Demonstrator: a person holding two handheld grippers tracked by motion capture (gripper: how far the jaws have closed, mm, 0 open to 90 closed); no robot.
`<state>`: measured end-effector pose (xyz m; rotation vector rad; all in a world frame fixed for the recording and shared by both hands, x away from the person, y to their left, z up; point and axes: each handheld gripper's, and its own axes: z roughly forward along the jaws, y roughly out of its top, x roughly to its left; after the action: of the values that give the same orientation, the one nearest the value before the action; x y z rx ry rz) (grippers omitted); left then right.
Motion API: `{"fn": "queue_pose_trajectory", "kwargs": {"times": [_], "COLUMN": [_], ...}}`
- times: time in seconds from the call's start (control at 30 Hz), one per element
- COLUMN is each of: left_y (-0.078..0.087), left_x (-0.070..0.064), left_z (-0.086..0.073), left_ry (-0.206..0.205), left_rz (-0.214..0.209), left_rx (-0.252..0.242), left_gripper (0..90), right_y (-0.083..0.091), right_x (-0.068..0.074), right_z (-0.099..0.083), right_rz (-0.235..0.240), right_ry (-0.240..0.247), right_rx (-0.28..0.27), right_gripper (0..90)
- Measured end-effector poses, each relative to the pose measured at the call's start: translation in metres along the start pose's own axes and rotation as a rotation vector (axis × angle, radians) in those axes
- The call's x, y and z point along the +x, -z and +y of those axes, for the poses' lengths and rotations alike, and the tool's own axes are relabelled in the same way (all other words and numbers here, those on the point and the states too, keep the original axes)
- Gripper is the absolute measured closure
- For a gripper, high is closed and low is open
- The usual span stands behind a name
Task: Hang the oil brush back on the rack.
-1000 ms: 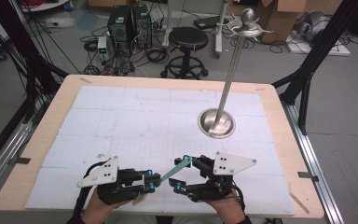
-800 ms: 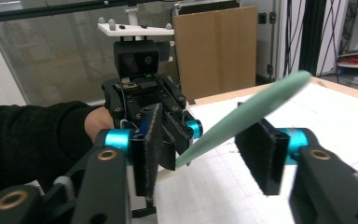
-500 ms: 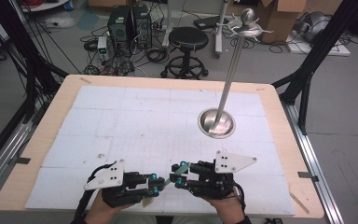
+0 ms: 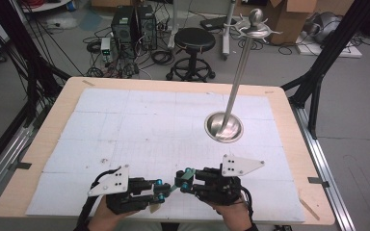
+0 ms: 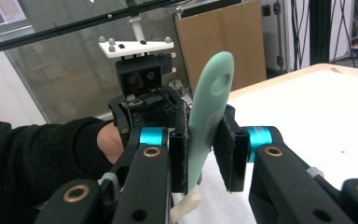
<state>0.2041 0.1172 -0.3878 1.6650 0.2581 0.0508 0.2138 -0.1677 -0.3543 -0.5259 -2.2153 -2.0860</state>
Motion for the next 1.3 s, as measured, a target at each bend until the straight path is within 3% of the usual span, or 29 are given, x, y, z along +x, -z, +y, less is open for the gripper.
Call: {"fn": "queue_pose_trajectory", "kwargs": {"times": [0.37,0.5,0.6,0.77,1.0,1.3], "left_y": [0.002,0.005,0.008,0.010,0.010,0.005], "left_x": [-0.001,0.004,0.006,0.007,0.008,0.005], "left_z": [0.001,0.003,0.005,0.006,0.006,0.005], "left_ry": [-0.019,0.039,0.051,0.065,0.078,0.086], "left_rz": [0.005,0.031,0.021,-0.043,-0.075,-0.127], "left_rx": [-0.020,-0.005,-0.011,-0.008,-0.007,0.003], "left_gripper": [79.9,58.1,49.4,48.1,49.0,52.4], "right_y": [-0.002,-0.002,-0.003,-0.009,-0.022,-0.031], "right_x": [0.009,0.010,0.009,0.007,0.010,0.012], "right_z": [0.007,0.010,0.012,0.019,0.033,0.045], "right_rz": [-0.020,-0.029,-0.026,0.027,0.071,0.147], "right_ry": [0.046,0.052,0.058,0.068,0.099,0.120], "right_rx": [0.023,0.028,0.057,0.073,0.102,0.100], "right_gripper": [77.6,77.8,78.1,80.6,81.8,81.9]}}
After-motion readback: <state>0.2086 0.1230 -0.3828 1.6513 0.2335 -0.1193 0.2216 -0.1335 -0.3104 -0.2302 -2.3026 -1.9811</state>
